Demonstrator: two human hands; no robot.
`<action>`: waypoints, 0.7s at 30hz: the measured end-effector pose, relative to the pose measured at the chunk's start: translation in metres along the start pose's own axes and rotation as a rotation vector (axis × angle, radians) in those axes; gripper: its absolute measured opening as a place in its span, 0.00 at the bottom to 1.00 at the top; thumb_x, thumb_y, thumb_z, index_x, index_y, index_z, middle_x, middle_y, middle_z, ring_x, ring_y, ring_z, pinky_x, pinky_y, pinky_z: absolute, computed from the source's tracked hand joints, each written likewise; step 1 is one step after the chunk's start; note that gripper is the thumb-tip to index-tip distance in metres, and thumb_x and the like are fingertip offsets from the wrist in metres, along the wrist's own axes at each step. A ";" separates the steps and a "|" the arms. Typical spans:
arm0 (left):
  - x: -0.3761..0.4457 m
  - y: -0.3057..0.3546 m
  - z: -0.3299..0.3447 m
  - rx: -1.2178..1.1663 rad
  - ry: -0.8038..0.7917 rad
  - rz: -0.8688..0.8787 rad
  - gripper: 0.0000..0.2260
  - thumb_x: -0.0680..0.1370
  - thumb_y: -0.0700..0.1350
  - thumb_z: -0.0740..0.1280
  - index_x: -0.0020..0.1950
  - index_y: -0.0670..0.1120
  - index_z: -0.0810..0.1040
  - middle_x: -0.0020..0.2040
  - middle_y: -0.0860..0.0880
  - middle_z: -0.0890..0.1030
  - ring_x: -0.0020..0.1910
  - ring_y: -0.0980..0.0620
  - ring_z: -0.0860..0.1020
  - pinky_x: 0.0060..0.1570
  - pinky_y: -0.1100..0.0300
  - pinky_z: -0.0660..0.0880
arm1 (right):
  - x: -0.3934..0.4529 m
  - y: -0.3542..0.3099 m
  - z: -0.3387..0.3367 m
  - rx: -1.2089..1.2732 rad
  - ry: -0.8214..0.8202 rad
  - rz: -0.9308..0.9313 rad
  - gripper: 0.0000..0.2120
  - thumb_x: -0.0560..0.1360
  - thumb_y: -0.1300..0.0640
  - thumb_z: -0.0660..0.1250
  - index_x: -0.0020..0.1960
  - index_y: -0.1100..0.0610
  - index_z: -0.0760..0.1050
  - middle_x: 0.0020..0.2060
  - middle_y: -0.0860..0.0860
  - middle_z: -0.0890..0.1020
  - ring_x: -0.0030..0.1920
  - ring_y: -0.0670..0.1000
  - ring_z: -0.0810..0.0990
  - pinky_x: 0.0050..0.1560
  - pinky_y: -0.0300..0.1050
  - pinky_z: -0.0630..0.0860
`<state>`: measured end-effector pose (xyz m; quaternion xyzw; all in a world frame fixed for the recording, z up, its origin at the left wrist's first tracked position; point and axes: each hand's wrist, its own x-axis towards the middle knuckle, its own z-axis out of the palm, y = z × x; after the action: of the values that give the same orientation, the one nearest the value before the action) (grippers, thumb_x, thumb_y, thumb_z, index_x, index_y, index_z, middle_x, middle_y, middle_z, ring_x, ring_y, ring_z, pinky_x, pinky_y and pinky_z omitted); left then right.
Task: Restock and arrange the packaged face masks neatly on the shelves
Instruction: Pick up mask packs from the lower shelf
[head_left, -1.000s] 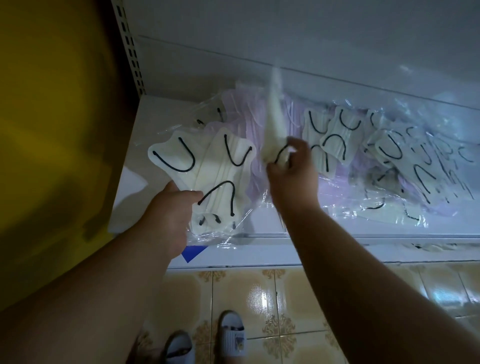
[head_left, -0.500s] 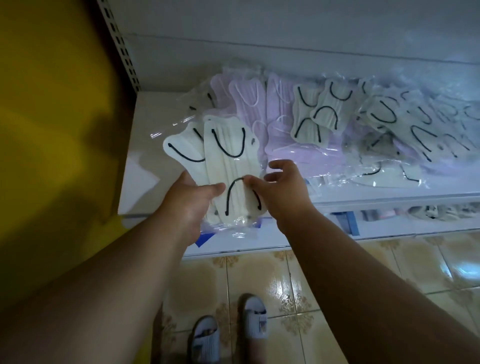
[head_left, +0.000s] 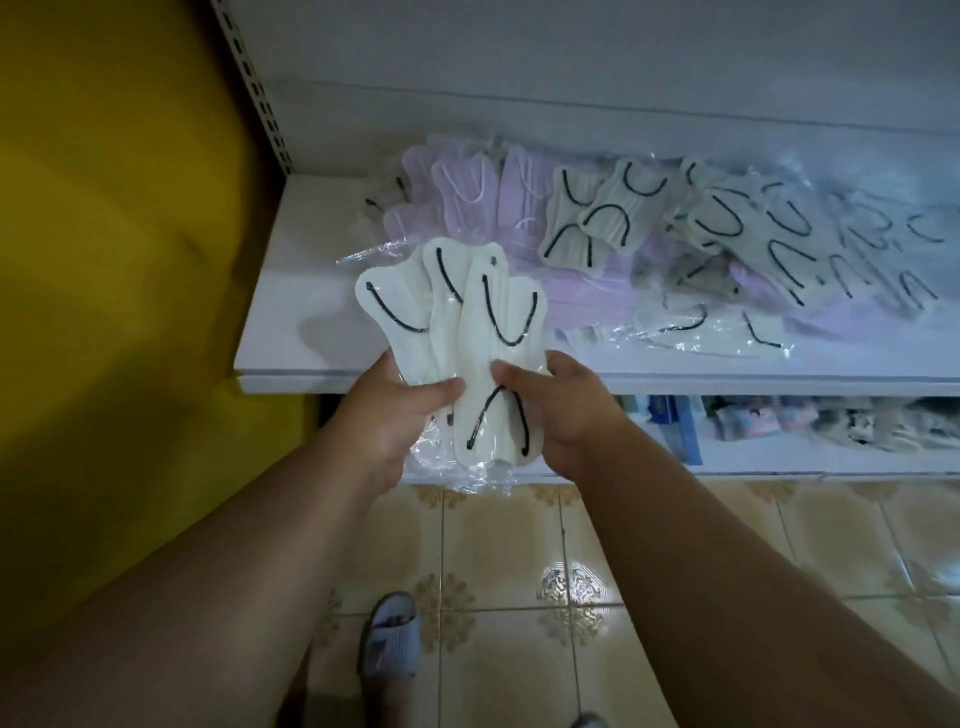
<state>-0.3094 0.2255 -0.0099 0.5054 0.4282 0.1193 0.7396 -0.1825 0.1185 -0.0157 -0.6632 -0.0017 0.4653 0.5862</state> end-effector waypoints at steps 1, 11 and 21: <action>-0.012 -0.004 0.010 -0.013 -0.018 -0.016 0.14 0.78 0.37 0.71 0.61 0.50 0.79 0.53 0.49 0.86 0.53 0.46 0.85 0.59 0.42 0.78 | -0.010 0.003 -0.013 0.040 0.004 -0.004 0.13 0.74 0.63 0.74 0.56 0.62 0.78 0.48 0.57 0.87 0.48 0.58 0.86 0.50 0.58 0.83; -0.175 0.003 0.172 0.069 -0.065 0.012 0.09 0.77 0.38 0.71 0.54 0.50 0.80 0.50 0.49 0.86 0.50 0.45 0.85 0.53 0.45 0.81 | -0.202 -0.021 -0.188 0.160 0.029 -0.194 0.18 0.76 0.67 0.69 0.65 0.58 0.74 0.56 0.56 0.85 0.55 0.58 0.84 0.54 0.57 0.81; -0.252 0.061 0.300 0.046 -0.196 0.093 0.10 0.74 0.54 0.72 0.54 0.59 0.82 0.63 0.54 0.81 0.59 0.51 0.80 0.64 0.49 0.73 | -0.317 -0.089 -0.293 0.091 0.366 -0.442 0.10 0.77 0.63 0.69 0.56 0.54 0.76 0.49 0.53 0.86 0.50 0.57 0.85 0.51 0.54 0.82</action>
<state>-0.2202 -0.0936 0.2085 0.5509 0.3324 0.0937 0.7597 -0.1323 -0.2547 0.2132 -0.6929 -0.0193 0.1984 0.6929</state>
